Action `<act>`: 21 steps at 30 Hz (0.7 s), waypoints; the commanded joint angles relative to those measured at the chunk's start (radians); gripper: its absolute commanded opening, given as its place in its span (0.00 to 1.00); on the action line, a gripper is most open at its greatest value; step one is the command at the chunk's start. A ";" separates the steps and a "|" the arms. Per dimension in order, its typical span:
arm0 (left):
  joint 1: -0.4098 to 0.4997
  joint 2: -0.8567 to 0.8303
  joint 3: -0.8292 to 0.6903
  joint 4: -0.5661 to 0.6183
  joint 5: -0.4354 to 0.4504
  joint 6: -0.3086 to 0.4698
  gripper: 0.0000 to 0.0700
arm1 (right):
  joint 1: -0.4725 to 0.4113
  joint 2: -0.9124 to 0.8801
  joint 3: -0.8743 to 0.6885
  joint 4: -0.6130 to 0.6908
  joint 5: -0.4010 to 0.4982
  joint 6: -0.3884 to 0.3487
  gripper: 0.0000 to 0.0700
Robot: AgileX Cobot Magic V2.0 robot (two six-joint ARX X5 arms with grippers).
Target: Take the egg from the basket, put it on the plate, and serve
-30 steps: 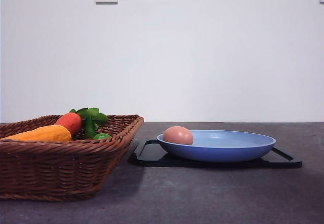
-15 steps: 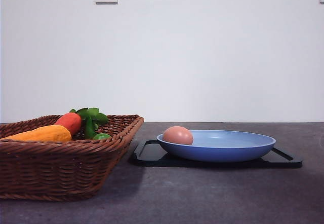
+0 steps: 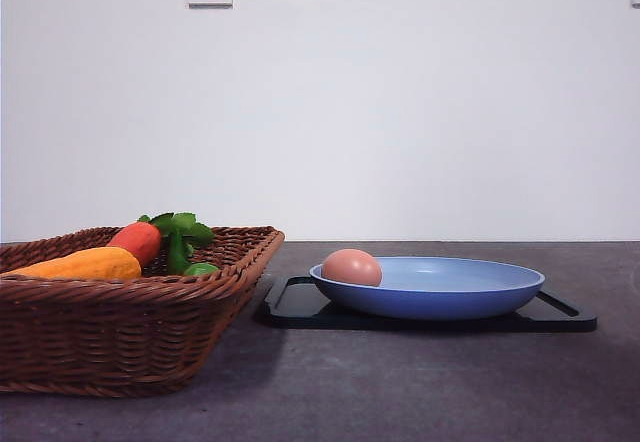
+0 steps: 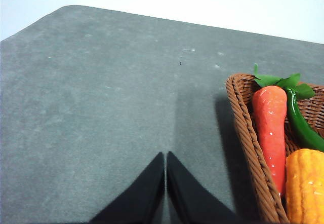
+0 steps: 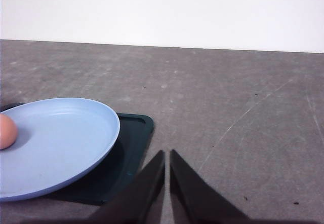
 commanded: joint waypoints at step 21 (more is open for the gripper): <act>0.002 -0.002 -0.018 -0.008 0.000 -0.002 0.00 | 0.002 0.000 -0.006 0.010 0.003 -0.004 0.00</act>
